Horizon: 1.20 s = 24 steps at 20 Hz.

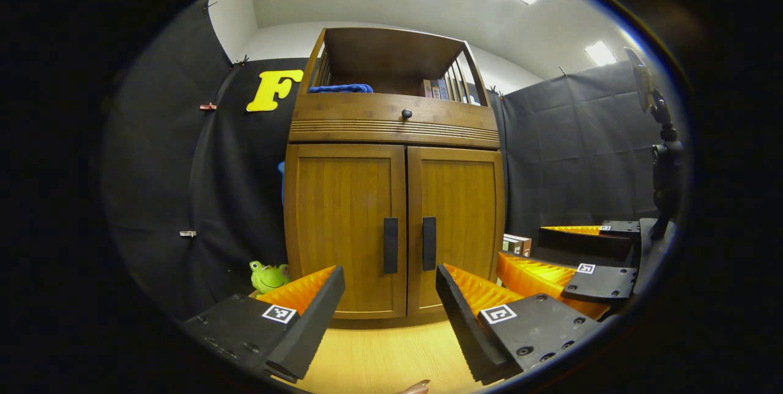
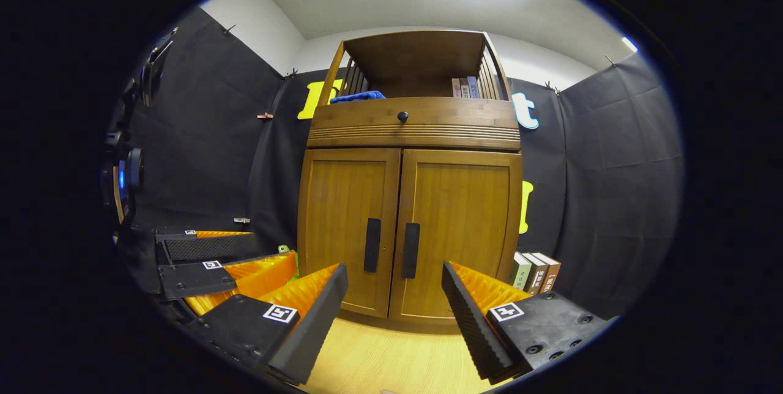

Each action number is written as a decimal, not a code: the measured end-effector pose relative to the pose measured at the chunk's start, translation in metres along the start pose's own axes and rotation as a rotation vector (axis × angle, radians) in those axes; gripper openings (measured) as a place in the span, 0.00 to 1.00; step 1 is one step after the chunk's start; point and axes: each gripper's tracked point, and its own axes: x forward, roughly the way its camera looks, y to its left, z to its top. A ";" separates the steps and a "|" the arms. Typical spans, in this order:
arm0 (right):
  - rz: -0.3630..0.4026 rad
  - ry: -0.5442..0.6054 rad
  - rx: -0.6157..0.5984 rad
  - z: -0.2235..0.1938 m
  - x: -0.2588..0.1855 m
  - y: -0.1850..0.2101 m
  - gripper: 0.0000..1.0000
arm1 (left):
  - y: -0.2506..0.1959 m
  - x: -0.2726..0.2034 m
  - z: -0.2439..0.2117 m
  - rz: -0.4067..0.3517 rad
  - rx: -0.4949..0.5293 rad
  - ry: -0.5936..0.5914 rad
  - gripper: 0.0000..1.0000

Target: Open the right door of the double-door shoe cabinet with the right hand, and open the left door with the left hand.

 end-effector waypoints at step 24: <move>-0.043 -0.031 0.010 -0.007 0.028 -0.001 0.97 | 0.032 -0.038 0.004 0.059 -0.024 -0.035 0.94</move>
